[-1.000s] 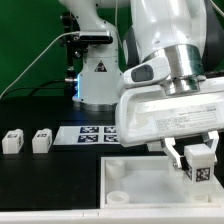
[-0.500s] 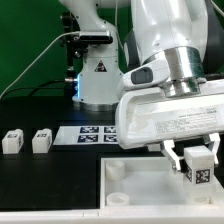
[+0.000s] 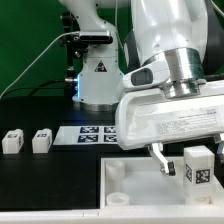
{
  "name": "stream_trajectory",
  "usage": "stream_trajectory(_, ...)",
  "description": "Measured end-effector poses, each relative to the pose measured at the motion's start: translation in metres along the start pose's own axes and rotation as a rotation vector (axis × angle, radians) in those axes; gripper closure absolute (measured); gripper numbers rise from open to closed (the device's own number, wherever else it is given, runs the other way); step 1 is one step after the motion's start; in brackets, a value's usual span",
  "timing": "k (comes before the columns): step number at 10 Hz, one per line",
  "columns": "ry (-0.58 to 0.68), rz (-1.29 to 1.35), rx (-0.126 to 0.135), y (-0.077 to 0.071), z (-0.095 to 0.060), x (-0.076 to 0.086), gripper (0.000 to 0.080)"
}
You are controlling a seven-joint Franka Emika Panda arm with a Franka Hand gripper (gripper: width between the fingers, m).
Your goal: Assemble one leg
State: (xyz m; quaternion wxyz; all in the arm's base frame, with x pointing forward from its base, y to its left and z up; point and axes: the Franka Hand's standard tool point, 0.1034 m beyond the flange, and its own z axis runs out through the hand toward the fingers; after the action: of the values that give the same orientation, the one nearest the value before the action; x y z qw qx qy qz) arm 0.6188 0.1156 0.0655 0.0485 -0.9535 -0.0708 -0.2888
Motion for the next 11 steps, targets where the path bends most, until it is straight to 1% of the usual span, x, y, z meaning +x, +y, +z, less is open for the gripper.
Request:
stream_trajectory(4, 0.000, 0.000, 0.000, 0.000, 0.000, 0.000, 0.0150)
stream_trajectory(5, -0.025, 0.001, 0.004, -0.001, 0.001, -0.002, 0.0150)
stream_trajectory(6, -0.082, 0.000, 0.014, -0.002, -0.005, 0.003, 0.0150)
stream_trajectory(7, -0.085, -0.003, 0.013, -0.001, -0.019, 0.017, 0.0150)
stream_trajectory(8, -0.175, 0.000, 0.028, -0.003, -0.023, 0.017, 0.0150)
stream_trajectory(9, -0.299, 0.006, 0.049, -0.005, -0.025, 0.019, 0.0150)
stream_trajectory(10, -0.397, 0.022, 0.065, -0.008, -0.025, 0.022, 0.0150)
stream_trajectory(11, -0.479, 0.028, 0.077, -0.014, -0.020, 0.010, 0.0150)
